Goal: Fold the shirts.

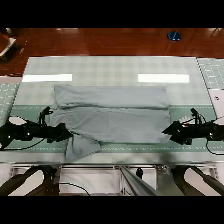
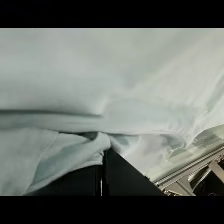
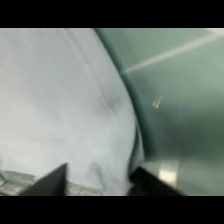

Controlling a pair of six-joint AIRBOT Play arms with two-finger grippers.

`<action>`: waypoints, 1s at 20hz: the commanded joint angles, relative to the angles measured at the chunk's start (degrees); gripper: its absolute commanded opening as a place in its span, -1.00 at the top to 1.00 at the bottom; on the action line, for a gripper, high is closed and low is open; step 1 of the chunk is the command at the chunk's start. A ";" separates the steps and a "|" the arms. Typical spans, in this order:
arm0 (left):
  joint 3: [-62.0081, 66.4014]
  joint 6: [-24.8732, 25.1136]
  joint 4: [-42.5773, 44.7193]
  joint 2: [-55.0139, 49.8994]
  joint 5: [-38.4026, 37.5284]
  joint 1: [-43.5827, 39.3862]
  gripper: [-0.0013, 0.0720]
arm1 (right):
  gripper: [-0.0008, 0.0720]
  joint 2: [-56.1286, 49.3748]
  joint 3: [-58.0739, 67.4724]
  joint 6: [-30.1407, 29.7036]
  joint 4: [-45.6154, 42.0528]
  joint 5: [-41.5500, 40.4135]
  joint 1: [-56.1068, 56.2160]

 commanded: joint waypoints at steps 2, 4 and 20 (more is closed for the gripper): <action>1.14 0.37 -1.51 0.22 0.04 0.02 0.90 | 0.90 -1.86 5.88 -1.81 2.51 1.60 6.34; 4.76 0.42 -1.92 0.26 -1.88 0.13 0.90 | 0.90 -0.79 12.04 -1.36 1.44 4.02 6.14; 53.55 -8.87 -4.87 -29.75 -2.47 -3.06 0.90 | 0.90 -26.77 45.09 -3.13 9.92 3.23 6.64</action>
